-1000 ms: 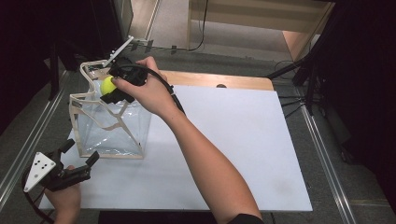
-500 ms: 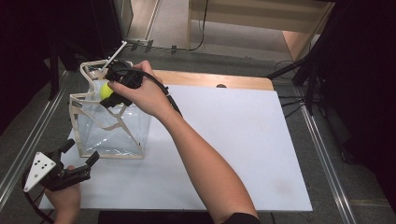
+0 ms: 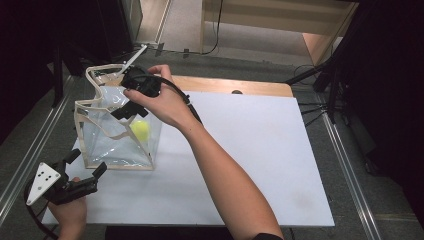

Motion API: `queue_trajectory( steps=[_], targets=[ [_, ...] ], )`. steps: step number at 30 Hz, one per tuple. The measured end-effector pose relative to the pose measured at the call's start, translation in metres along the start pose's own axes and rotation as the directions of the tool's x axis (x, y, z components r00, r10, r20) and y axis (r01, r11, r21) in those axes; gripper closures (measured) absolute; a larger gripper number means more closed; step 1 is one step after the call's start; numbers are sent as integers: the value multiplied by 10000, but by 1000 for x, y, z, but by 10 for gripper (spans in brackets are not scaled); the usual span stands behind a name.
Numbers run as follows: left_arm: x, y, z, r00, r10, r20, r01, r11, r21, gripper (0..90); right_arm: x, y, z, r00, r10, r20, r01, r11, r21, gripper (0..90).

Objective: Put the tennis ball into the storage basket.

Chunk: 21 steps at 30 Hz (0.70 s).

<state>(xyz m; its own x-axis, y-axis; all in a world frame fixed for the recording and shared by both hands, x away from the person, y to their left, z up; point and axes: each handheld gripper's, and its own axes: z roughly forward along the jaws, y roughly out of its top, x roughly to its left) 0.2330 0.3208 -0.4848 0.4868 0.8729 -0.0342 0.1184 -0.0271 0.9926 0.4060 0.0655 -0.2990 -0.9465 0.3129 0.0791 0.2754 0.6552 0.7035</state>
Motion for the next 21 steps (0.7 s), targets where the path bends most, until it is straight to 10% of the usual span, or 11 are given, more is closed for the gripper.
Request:
queue_trajectory(
  steps=[21],
  targets=[
    [-1,0,1,10000,37,-4,-37,10000,-2,54,16,-58,-20,9906,383,1316,-224,9925,-1202,0]
  ],
)
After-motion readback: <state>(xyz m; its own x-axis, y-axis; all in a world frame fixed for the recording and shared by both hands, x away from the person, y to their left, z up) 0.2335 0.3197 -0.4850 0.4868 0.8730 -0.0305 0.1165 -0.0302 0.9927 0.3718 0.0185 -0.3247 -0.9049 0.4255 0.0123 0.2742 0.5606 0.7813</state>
